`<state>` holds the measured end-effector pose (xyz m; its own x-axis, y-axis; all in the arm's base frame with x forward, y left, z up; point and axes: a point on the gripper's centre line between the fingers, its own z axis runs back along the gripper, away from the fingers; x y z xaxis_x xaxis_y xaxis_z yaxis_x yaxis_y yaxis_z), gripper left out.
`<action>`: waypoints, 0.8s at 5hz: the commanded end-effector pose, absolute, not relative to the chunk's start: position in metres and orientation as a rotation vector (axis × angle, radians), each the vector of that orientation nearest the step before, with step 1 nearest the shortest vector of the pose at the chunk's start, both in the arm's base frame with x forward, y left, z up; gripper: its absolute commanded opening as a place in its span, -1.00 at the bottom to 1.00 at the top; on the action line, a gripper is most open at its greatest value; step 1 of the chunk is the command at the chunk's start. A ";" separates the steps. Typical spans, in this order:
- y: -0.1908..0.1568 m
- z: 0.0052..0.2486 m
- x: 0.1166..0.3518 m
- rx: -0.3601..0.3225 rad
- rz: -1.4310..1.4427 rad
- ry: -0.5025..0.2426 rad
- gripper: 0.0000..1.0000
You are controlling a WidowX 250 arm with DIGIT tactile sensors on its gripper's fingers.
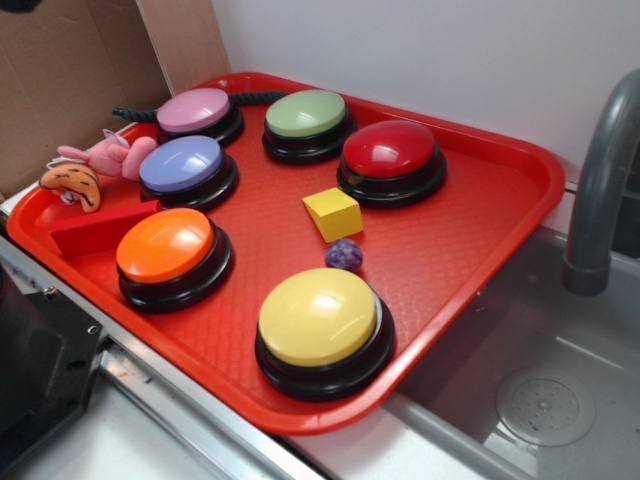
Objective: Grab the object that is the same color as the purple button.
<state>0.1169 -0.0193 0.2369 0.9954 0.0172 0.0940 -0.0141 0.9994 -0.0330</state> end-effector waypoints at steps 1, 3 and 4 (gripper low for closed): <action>-0.019 0.237 0.117 -0.032 0.016 -0.094 1.00; -0.050 0.213 0.144 -0.068 0.178 -0.154 1.00; -0.064 0.198 0.157 -0.062 0.298 -0.175 1.00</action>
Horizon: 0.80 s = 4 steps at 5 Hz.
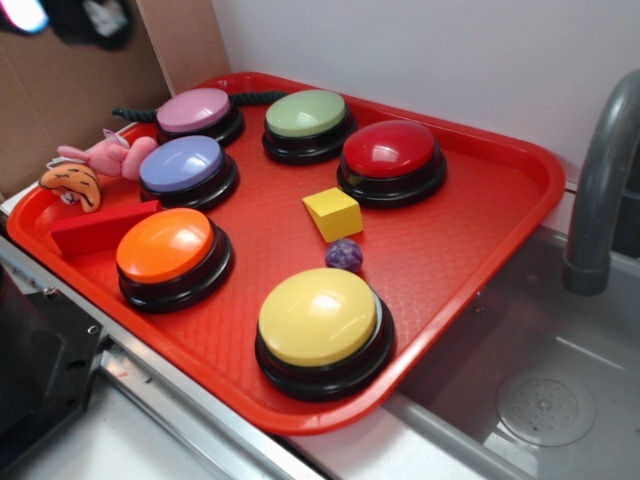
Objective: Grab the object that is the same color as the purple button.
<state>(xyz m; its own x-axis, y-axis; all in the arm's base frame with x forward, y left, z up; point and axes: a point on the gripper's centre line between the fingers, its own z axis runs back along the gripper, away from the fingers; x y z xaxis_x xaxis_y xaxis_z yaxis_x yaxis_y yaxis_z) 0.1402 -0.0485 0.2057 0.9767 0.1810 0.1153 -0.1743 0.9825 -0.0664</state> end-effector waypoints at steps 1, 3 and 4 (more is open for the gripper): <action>-0.079 0.180 0.177 -0.090 0.399 -0.192 1.00; -0.095 0.118 0.212 -0.108 0.714 -0.209 1.00; -0.103 0.085 0.225 -0.108 0.734 -0.182 1.00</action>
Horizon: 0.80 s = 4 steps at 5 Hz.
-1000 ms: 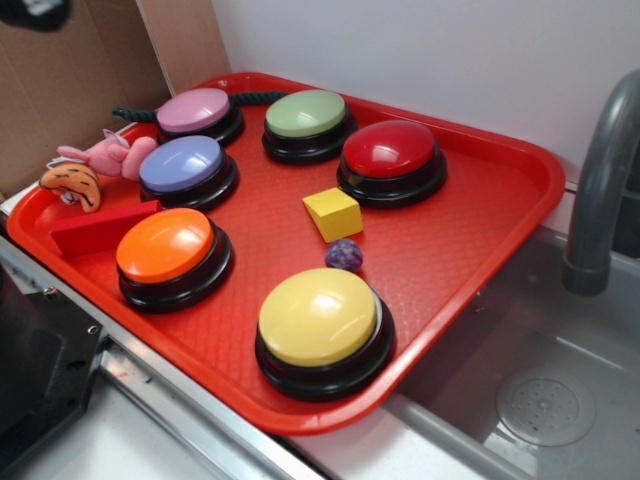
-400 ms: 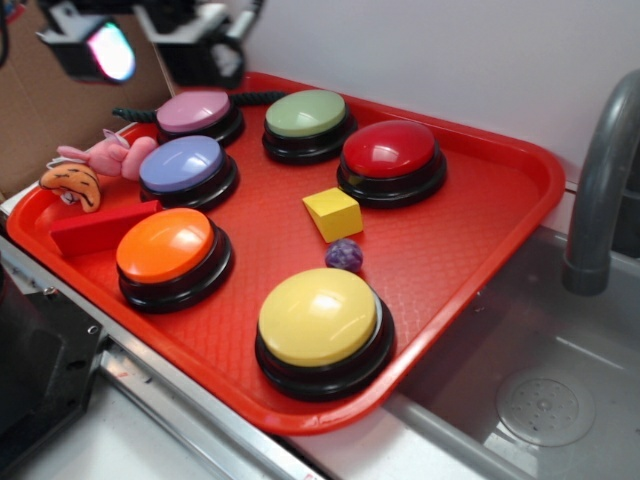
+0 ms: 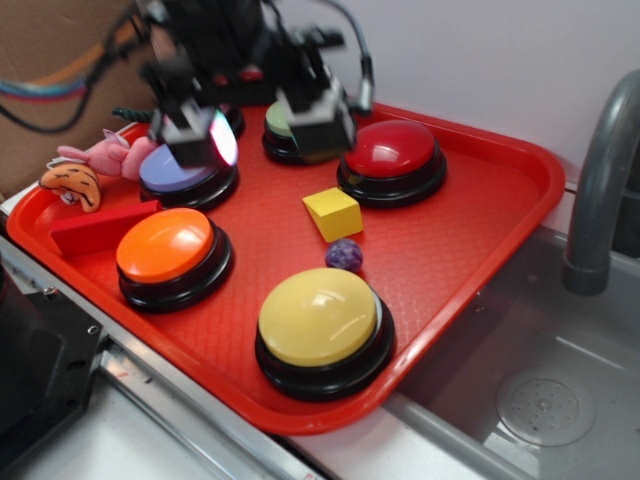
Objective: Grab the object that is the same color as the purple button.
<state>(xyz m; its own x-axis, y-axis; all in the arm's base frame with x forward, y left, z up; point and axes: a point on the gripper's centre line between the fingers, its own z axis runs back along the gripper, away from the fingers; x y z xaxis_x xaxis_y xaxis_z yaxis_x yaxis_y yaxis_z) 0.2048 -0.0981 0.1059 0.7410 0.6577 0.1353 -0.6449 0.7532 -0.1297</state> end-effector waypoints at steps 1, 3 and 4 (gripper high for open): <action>-0.106 0.063 0.233 -0.049 0.760 -0.152 1.00; -0.108 0.038 0.241 -0.019 0.801 -0.135 1.00; -0.109 0.029 0.243 -0.004 0.812 -0.124 0.19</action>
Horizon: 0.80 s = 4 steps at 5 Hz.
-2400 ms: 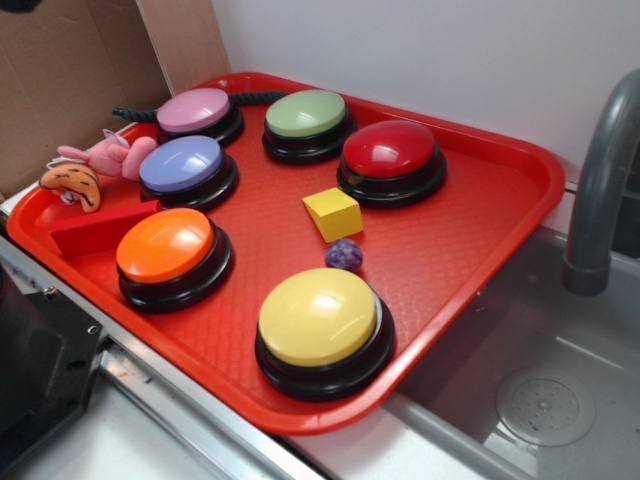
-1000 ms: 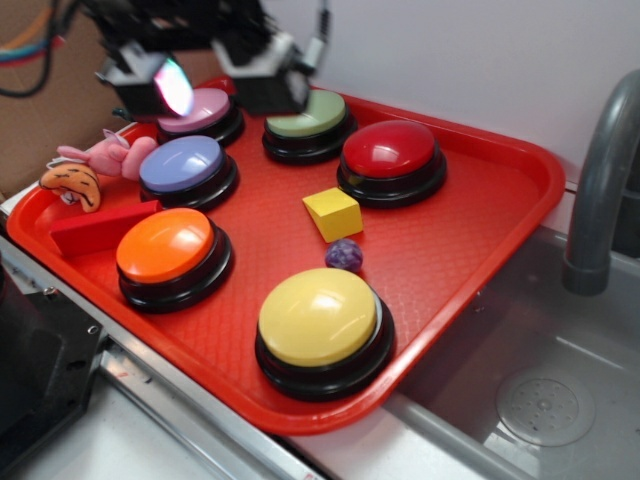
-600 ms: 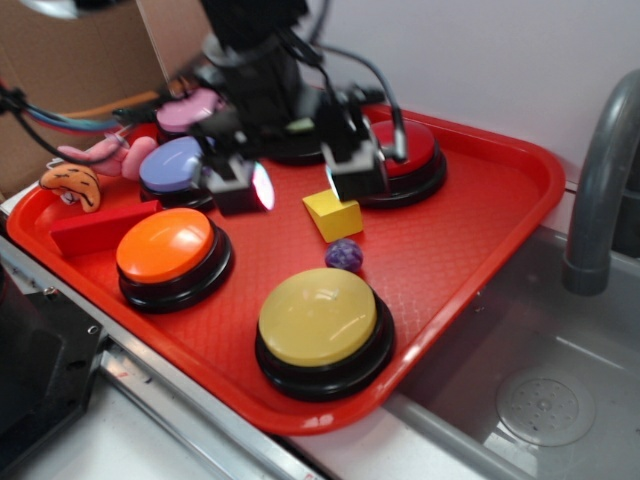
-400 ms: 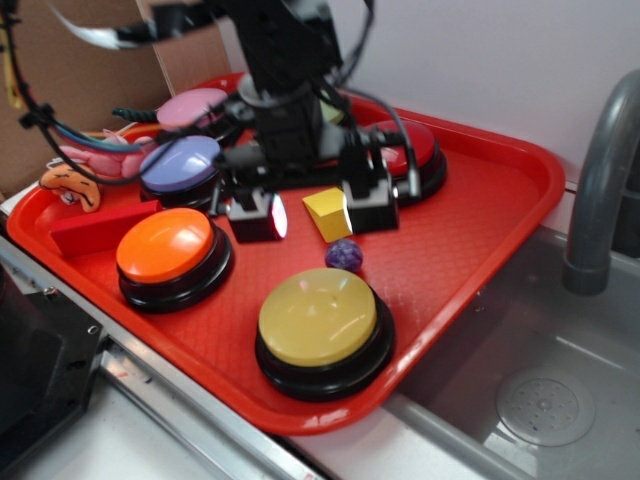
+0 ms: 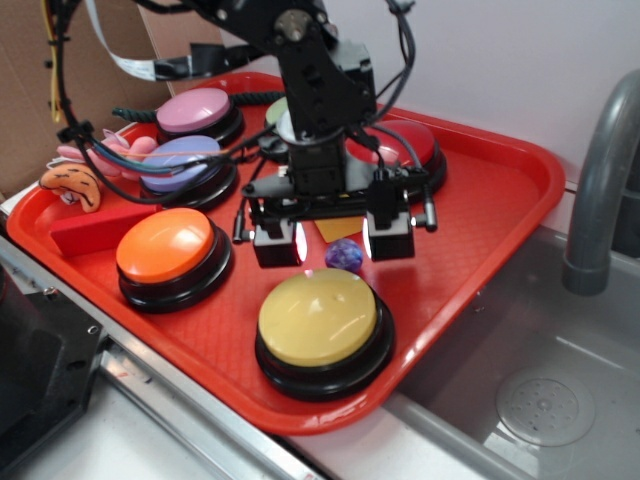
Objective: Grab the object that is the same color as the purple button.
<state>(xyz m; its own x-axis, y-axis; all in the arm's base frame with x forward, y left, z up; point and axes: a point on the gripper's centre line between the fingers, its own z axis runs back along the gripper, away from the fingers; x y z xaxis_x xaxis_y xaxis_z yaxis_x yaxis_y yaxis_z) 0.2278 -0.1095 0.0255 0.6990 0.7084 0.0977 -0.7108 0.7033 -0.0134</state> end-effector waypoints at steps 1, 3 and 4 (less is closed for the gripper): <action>-0.110 0.023 0.243 -0.007 0.807 -0.116 -1.00; -0.109 0.047 0.248 -0.032 0.593 -0.119 -1.00; -0.088 0.071 0.250 -0.056 0.401 -0.091 -1.00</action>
<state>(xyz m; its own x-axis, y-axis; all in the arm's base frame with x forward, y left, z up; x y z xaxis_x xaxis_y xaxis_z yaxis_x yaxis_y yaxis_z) 0.2331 -0.0918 0.0517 0.9170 0.3982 0.0248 -0.3979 0.9173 -0.0165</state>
